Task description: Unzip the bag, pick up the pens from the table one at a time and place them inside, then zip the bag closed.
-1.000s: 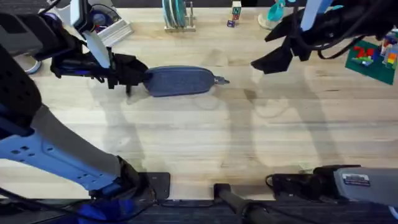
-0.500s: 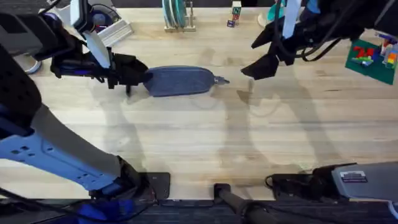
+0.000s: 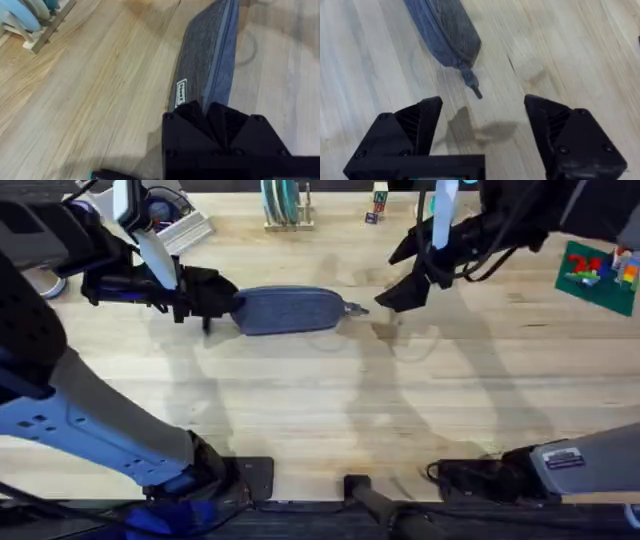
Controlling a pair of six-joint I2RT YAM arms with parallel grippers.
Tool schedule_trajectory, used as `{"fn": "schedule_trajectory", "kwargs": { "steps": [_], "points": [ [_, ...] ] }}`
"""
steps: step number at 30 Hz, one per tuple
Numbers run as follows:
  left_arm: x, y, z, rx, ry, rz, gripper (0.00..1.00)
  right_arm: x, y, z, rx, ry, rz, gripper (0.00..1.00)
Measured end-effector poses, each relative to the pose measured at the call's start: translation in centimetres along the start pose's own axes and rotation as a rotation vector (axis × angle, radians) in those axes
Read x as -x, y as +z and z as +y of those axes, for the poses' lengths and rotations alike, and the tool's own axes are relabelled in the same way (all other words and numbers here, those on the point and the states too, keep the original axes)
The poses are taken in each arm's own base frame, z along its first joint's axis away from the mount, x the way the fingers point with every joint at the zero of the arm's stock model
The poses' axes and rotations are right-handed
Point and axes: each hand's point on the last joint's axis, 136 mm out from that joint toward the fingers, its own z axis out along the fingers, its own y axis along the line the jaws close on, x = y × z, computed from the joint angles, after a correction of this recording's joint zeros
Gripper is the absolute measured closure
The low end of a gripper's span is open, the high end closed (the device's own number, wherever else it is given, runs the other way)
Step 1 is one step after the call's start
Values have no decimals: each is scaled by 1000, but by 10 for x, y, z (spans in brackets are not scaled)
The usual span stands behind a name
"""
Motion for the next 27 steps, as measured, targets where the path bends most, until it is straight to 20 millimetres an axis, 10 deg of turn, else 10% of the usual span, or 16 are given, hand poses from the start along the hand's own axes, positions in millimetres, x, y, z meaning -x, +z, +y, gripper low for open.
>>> {"fn": "schedule_trajectory", "kwargs": {
  "steps": [27],
  "points": [
    [0,0,1,1,3,0,959,-14,55,-5,105,-39,-21,5]
  ]
}}
